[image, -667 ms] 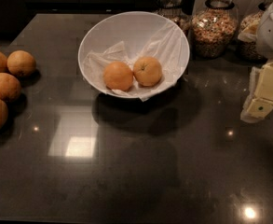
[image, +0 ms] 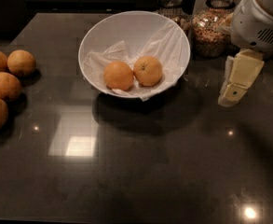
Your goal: Pick orange from white bowl
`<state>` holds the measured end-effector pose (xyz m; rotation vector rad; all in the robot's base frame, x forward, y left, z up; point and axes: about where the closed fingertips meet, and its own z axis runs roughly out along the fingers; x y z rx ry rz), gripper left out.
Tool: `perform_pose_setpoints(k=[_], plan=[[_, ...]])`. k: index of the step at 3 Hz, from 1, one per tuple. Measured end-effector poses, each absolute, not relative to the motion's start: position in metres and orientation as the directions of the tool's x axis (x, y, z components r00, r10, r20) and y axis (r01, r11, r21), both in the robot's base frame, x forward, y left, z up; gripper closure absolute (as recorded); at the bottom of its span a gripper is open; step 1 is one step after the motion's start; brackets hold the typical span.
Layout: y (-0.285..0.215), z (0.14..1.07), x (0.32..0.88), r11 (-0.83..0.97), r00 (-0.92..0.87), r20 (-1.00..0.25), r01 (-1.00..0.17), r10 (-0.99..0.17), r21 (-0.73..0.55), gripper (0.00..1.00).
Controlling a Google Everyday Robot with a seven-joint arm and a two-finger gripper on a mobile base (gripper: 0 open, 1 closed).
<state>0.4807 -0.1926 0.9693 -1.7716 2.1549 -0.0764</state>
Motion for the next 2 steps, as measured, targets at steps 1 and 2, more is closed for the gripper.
perform_pose_setpoints(k=[1,2], plan=[[-0.170,0.960,0.512,0.176,-0.113,-0.257,-0.955,-0.960,-0.237,0.00],[-0.146,0.951,0.538,0.148,-0.078,-0.305,-0.966,-0.949,-0.211,0.00]])
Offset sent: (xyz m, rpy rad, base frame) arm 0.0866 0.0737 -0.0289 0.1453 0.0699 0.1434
